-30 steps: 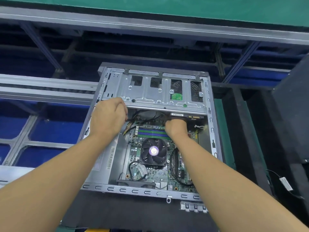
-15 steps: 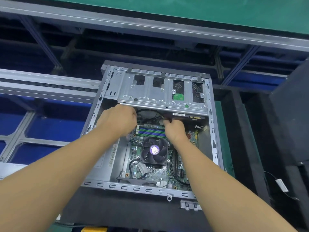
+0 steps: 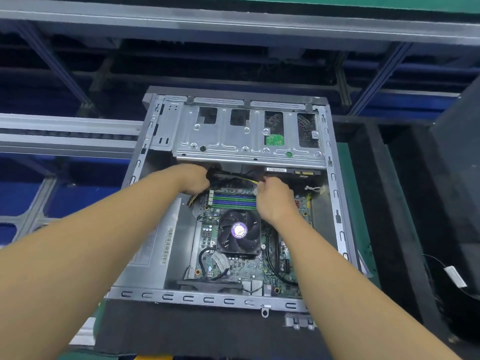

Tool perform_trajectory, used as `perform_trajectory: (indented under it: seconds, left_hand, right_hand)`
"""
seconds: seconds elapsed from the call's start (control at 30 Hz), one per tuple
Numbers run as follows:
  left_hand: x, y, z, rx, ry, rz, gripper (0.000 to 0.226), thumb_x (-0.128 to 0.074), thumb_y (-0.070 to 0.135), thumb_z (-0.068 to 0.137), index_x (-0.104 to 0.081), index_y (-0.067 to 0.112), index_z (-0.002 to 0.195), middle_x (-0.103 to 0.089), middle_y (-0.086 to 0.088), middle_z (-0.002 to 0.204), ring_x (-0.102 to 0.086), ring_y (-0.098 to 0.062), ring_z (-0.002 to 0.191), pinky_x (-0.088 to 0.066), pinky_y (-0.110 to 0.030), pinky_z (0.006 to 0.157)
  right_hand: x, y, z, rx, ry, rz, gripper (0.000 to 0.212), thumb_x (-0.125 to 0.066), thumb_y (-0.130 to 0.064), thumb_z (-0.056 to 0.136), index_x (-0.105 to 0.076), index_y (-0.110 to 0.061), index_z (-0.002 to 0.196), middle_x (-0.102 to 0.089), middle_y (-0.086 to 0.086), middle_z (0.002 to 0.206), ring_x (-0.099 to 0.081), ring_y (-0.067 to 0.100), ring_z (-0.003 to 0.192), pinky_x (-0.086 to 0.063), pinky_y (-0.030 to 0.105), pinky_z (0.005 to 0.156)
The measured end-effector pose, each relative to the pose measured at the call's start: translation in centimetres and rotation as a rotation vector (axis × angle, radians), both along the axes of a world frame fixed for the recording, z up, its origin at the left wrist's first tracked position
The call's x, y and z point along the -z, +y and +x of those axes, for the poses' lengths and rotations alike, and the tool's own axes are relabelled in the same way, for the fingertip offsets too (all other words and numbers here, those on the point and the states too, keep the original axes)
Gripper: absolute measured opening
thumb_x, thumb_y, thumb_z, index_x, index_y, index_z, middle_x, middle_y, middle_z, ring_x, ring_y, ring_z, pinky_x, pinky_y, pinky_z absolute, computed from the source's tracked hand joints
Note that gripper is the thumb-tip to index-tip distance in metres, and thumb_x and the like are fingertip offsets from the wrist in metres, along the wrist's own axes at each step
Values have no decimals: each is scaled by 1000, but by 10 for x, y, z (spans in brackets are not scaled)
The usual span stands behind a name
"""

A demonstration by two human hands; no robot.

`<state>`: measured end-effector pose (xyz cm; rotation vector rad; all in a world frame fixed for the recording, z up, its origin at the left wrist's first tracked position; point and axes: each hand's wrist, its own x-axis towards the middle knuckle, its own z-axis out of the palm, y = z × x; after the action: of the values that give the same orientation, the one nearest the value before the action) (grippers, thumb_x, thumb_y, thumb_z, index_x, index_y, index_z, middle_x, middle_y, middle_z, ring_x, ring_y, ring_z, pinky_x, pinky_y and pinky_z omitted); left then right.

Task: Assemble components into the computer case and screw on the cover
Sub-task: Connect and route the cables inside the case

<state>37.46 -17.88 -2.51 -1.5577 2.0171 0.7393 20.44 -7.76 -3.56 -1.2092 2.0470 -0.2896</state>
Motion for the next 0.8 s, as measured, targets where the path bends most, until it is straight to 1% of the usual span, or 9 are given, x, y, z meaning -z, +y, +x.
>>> perform_trajectory:
  seconds: [0.17, 0.23, 0.27, 0.3, 0.37, 0.47, 0.57, 0.67, 0.8]
  left_hand:
    - [5, -3, -1, -122, 100, 21, 25, -40, 20, 102, -59, 9, 90, -56, -13, 105, -47, -22, 84, -35, -29, 72]
    - [7, -2, -4, -285, 252, 141, 24, -39, 9, 99, -50, 12, 78, -43, -6, 107, -46, -23, 101, -32, -26, 86]
    - [7, -2, -5, -348, 303, 186, 22, -38, 4, 97, -49, 10, 80, -51, -18, 124, -44, -27, 115, -28, -27, 95]
    - [8, -2, -5, -379, 333, 207, 20, -36, 0, 96, -52, 6, 84, -36, -21, 145, -39, -32, 129, -26, -30, 102]
    - [8, -2, -5, -428, 390, 221, 21, -35, -2, 96, -54, 3, 89, -39, -27, 141, -31, -37, 137, -25, -36, 112]
    - [5, -1, -5, -454, 425, 196, 21, -37, -2, 95, -51, 9, 84, -49, -24, 113, -47, -28, 106, -34, -32, 94]
    - [2, -1, -10, -380, 385, 191, 25, -38, 3, 94, -41, 14, 71, -43, -5, 82, -37, -17, 73, -32, -28, 67]
    - [-5, 4, -23, -287, 295, 192, 28, -38, 20, 99, -42, 17, 72, -41, -3, 76, -36, -17, 68, -30, -30, 63]
    - [-5, 2, -33, -137, 300, 286, 24, -40, 20, 98, -42, 19, 73, -43, -1, 80, -37, -16, 71, -32, -31, 66]
  right_hand:
    - [-4, 5, 3, -97, -42, 8, 44, -42, -8, 103, -57, -21, 142, -62, 18, 130, -53, 37, 121, -42, 39, 99]
    - [-1, 5, 5, -118, -131, 26, 43, -42, -6, 101, -57, -19, 139, -60, 13, 115, -51, 29, 105, -42, 37, 89]
    - [-1, 5, 6, -120, -156, 31, 41, -42, -6, 101, -57, -18, 138, -57, 12, 112, -47, 26, 101, -40, 36, 85]
    - [-1, 5, 8, -114, -169, 28, 40, -42, -7, 101, -58, -19, 136, -58, 14, 112, -46, 26, 98, -40, 36, 83]
    - [-2, 4, 8, -83, -172, 1, 35, -42, -8, 101, -61, -20, 128, -62, 19, 118, -55, 32, 97, -44, 38, 81]
    - [-6, 4, 7, -36, -139, -20, 25, -45, -6, 100, -60, -24, 107, -66, 17, 118, -61, 40, 106, -51, 43, 90]
    - [-8, 6, 4, 11, -102, -14, 22, -47, -6, 99, -59, -24, 103, -67, 15, 119, -59, 39, 113, -48, 45, 100]
    - [-8, 10, 2, 25, -54, 25, 26, -45, -7, 99, -62, -16, 117, -65, 16, 124, -54, 39, 119, -44, 46, 104]
    - [-6, 11, 0, 70, -7, 24, 37, -40, -22, 105, -56, -10, 136, -61, 20, 132, -51, 40, 123, -44, 46, 104]
